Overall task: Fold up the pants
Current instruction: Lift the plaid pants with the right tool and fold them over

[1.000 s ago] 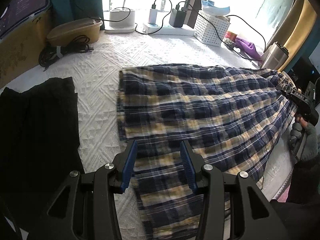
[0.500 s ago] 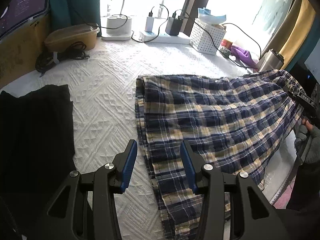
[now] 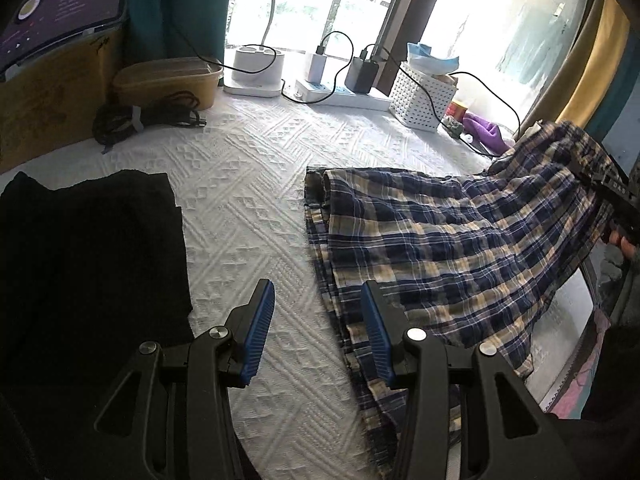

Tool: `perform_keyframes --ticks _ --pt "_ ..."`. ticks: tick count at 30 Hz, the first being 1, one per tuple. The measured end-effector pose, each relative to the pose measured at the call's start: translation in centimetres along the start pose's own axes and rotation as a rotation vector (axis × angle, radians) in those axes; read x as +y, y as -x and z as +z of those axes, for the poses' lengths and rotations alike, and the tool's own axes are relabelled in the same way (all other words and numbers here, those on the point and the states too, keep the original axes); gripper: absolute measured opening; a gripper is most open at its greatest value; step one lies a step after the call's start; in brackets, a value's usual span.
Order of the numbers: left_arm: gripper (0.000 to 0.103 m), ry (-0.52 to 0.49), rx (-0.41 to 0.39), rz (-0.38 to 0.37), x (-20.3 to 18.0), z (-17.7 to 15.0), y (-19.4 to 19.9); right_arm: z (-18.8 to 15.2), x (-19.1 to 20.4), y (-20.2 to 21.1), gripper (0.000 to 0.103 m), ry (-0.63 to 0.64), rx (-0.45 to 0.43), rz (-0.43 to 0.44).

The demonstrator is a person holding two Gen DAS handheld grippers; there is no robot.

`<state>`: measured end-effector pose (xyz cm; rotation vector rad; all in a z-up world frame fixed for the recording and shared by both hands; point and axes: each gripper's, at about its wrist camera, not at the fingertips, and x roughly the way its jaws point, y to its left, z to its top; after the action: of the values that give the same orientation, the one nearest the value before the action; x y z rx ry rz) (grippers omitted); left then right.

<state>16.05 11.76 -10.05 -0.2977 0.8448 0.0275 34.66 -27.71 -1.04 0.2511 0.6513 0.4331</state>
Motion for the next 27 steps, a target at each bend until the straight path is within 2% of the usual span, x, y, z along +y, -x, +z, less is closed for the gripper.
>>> perform_keyframes --ticks 9,10,11,12,27 --pt "0.046 0.012 -0.044 -0.009 2.0 -0.3 1.1 -1.2 6.3 -1.5 0.015 0.111 0.048 0.026" --pt "0.05 0.019 -0.048 -0.004 2.4 -0.4 1.2 -1.4 6.8 -1.6 0.015 0.12 0.053 0.028" --pt "0.061 0.025 -0.052 0.0 2.7 -0.4 1.4 -1.6 7.3 -1.8 0.015 0.128 0.06 0.032" --pt "0.066 0.033 -0.06 0.004 3.2 -0.5 1.6 -1.8 7.9 -2.2 0.015 0.134 0.068 0.036" --pt "0.066 0.086 -0.103 0.008 7.6 -1.5 3.8 -5.4 14.8 -6.0 0.014 0.242 0.179 0.042"
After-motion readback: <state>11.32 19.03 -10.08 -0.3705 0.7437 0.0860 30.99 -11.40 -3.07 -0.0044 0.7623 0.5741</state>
